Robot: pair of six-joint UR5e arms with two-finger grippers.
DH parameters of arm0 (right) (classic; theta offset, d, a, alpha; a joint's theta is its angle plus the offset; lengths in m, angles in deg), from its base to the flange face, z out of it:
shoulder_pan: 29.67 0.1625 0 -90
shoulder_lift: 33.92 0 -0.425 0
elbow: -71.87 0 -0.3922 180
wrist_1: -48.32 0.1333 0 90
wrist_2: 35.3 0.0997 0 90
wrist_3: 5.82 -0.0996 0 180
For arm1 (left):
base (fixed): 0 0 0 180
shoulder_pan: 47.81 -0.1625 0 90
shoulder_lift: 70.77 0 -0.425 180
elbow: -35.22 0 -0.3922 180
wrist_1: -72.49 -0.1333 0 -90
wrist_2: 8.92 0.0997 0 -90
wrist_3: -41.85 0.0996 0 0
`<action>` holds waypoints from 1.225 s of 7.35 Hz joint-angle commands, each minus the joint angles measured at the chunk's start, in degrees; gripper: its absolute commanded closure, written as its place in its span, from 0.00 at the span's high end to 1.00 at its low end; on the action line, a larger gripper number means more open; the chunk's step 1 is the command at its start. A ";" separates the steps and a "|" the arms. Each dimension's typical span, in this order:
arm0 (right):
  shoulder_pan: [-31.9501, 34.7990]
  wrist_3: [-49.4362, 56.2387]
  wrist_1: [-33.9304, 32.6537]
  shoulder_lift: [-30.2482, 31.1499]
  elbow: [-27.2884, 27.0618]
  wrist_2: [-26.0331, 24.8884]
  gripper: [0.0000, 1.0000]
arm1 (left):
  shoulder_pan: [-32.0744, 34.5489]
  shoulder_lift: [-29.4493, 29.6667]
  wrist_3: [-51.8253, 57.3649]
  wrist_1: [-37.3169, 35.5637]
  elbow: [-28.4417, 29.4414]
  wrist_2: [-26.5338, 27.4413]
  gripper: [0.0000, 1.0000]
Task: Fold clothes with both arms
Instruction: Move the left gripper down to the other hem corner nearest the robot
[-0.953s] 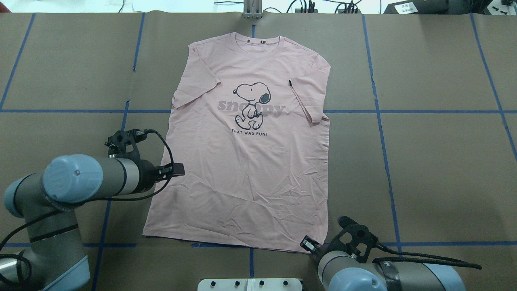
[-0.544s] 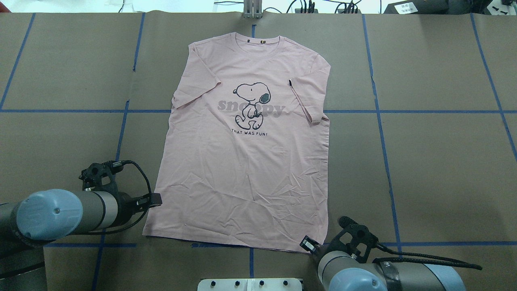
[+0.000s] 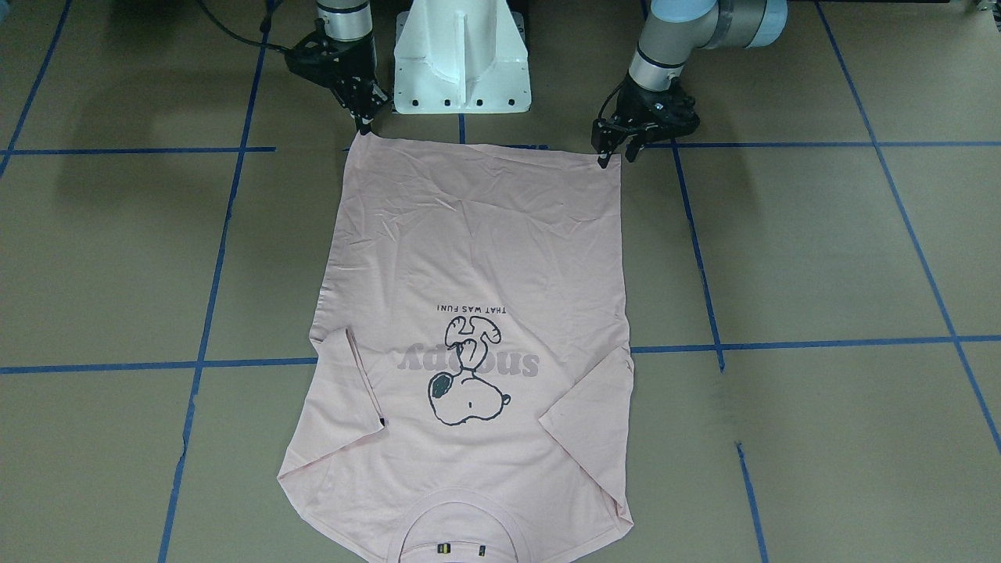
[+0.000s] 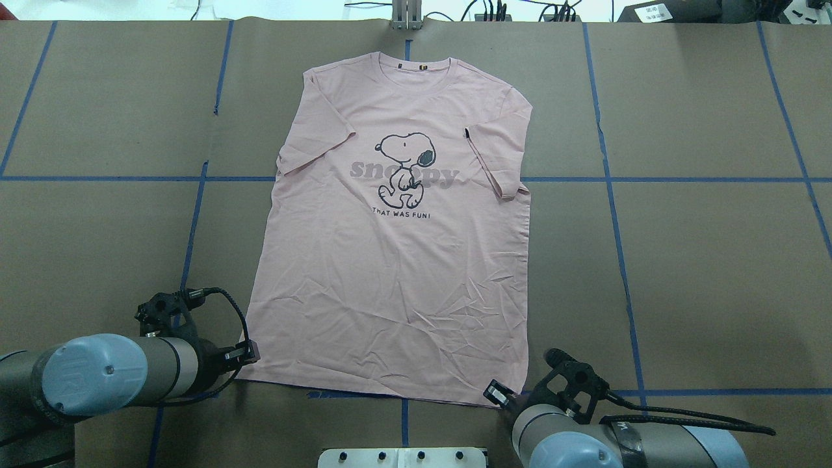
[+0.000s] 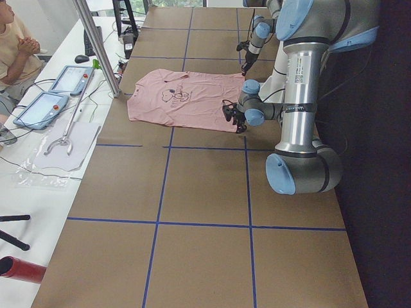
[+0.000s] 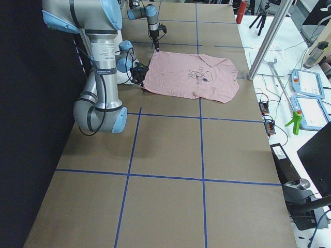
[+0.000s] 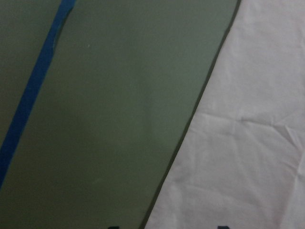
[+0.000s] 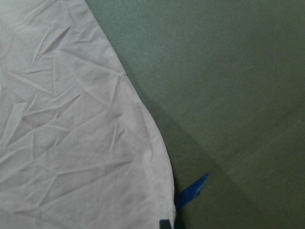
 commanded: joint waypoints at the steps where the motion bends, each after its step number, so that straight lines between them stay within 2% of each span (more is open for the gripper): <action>1: -0.02 0.00 -0.06 0.00 0.02 0.00 0.00 | -0.24 -0.11 -0.38 -0.19 0.15 0.00 0.52; 5: -0.02 0.00 -0.06 0.01 0.02 0.00 0.00 | -1.38 -0.20 -0.64 -0.71 0.41 0.00 0.50; 6: 0.07 0.17 -0.06 0.09 0.02 0.00 0.00 | -1.99 -0.20 -1.95 -0.71 0.41 0.00 0.42; 8: 0.07 0.18 0.03 0.09 0.02 0.09 0.00 | -2.08 -0.20 -2.05 -0.71 0.41 0.00 0.00; 9: 0.07 0.18 -0.06 0.09 0.02 0.09 0.00 | -2.08 -0.12 -2.05 -0.71 0.32 0.00 0.00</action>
